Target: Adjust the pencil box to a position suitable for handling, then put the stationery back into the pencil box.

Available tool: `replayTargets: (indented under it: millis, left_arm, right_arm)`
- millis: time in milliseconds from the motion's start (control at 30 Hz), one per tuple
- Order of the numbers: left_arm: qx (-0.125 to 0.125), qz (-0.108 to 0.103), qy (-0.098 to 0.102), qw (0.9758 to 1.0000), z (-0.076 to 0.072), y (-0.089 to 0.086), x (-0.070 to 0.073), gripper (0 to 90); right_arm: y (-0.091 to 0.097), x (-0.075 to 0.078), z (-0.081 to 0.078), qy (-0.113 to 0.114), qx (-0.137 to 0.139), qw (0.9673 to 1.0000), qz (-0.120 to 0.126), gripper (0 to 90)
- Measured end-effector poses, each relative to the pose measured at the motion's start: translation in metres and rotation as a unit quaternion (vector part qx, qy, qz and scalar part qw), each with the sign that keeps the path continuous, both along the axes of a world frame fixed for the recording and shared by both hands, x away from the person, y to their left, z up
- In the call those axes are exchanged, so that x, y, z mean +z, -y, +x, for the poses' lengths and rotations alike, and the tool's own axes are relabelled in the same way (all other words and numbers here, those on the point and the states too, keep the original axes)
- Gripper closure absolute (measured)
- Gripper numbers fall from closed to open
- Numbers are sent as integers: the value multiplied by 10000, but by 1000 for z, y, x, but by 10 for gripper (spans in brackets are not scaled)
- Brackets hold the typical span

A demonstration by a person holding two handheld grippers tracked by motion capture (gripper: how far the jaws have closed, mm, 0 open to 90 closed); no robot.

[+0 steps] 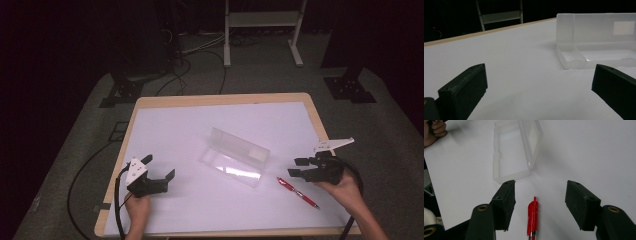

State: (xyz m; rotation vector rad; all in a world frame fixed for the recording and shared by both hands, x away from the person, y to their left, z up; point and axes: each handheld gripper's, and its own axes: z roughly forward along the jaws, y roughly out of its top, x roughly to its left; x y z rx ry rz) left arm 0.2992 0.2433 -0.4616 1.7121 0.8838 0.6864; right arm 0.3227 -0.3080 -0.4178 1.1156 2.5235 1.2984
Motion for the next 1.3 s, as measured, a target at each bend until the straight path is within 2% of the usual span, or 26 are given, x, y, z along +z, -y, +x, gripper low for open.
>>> replayTargets:
  millis: [400,1000,1300]
  left_arm:
    - [4,-5,5,10000,0,0,0,0]
    - [10,-21,0,10000,1,0,0,0]
    - [11,-10,5,10000,1,0,0,0]
  right_arm:
    - [5,-13,-13,4,-110,9999,-44,397]
    - [4,-32,-25,-40,-134,9998,-115,399]
    - [1,-40,-28,-13,-180,9994,-298,416]
